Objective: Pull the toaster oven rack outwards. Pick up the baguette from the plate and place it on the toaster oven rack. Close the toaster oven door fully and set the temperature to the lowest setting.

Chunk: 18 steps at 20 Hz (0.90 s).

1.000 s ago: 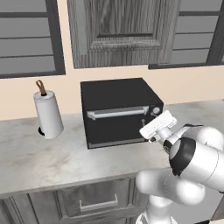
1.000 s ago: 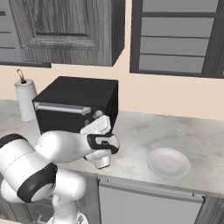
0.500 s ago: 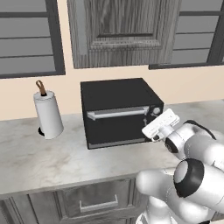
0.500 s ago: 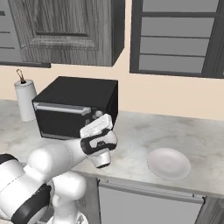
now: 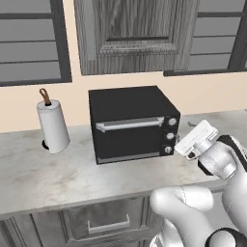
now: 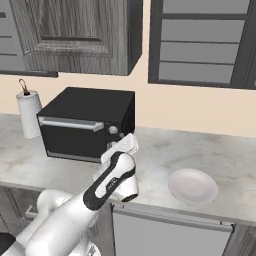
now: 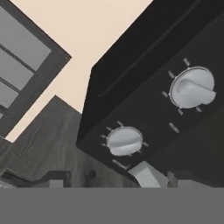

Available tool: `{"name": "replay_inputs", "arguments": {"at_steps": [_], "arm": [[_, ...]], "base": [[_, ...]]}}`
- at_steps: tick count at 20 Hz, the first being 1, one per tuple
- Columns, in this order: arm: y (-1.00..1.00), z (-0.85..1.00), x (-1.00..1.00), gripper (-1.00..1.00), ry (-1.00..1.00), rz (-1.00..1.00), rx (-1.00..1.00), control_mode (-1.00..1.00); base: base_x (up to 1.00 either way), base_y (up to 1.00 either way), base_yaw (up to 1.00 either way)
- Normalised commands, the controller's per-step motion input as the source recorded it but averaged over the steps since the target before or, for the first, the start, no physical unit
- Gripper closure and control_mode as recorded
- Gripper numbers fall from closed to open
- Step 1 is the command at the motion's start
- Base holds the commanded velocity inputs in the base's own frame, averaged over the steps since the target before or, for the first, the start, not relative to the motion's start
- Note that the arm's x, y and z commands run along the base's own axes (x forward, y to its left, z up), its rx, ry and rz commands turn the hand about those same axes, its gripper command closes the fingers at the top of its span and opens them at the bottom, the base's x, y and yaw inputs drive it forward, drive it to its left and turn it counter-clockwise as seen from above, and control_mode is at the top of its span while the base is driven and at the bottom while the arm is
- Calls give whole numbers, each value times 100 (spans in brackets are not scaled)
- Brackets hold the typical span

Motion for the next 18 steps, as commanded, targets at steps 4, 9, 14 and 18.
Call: {"name": "replay_inputs", "arguments": {"at_steps": [4, 9, 14, 18], "arm": [[-24, -13, -97, -100, 0, -8, -4, -100], [-4, 37, -88, -100, 1, 1, -26, -100], [8, 37, -59, -100, 6, 12, -67, -100], [27, -7, -22, -100, 3, 29, -77, -100]], "base": [[0, 0, 0], [0, 0, 0], [0, 0, 0], [0, 0, 0]]}}
